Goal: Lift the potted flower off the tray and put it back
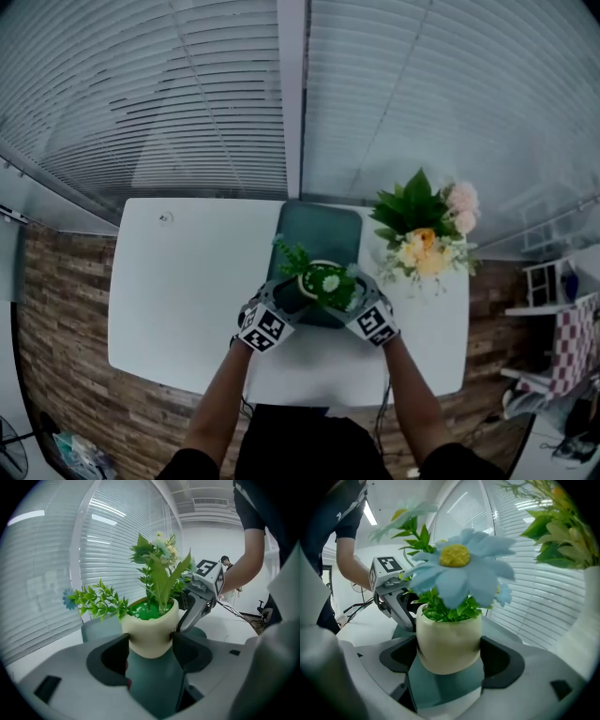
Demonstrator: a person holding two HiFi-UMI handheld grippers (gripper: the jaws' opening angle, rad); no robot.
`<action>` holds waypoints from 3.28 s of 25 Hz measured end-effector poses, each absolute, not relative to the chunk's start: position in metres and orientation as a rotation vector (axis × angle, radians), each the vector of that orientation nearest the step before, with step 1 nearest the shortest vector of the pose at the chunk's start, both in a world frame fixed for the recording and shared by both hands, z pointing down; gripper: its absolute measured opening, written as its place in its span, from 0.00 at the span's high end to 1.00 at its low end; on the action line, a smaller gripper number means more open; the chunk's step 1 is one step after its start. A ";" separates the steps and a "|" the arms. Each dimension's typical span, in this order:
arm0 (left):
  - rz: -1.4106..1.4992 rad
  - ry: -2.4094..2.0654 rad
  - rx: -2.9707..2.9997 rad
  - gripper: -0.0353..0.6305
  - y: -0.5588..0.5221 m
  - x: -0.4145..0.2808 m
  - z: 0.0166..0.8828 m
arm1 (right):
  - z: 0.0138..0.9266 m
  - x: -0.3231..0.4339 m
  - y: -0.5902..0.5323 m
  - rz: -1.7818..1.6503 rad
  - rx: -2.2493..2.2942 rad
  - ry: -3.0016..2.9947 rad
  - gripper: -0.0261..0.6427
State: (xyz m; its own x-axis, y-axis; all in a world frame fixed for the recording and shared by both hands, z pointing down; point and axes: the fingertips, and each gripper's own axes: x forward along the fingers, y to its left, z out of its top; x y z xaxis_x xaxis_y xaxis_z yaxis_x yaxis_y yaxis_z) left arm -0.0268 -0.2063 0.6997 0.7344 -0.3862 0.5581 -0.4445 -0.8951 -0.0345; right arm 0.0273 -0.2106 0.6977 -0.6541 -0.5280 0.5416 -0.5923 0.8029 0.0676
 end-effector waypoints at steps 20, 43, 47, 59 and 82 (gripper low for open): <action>0.916 -0.646 2.831 0.52 -0.219 -0.023 0.724 | 0.726 0.031 -0.222 0.264 0.843 -2.401 0.37; 0.885 -0.721 2.832 0.52 -0.220 -0.029 0.715 | 0.710 0.036 -0.223 0.276 0.946 -2.475 0.37; 0.809 -0.810 2.819 0.52 -0.211 -0.036 0.698 | 0.697 0.047 -0.209 0.276 0.969 -2.494 0.37; 0.585 -1.131 2.757 0.52 -0.118 -0.051 0.615 | 0.614 0.084 -0.112 0.220 1.069 -2.617 0.37; 0.329 -1.497 2.618 0.52 0.028 -0.039 0.532 | 0.523 0.165 0.017 0.185 1.143 -2.795 0.37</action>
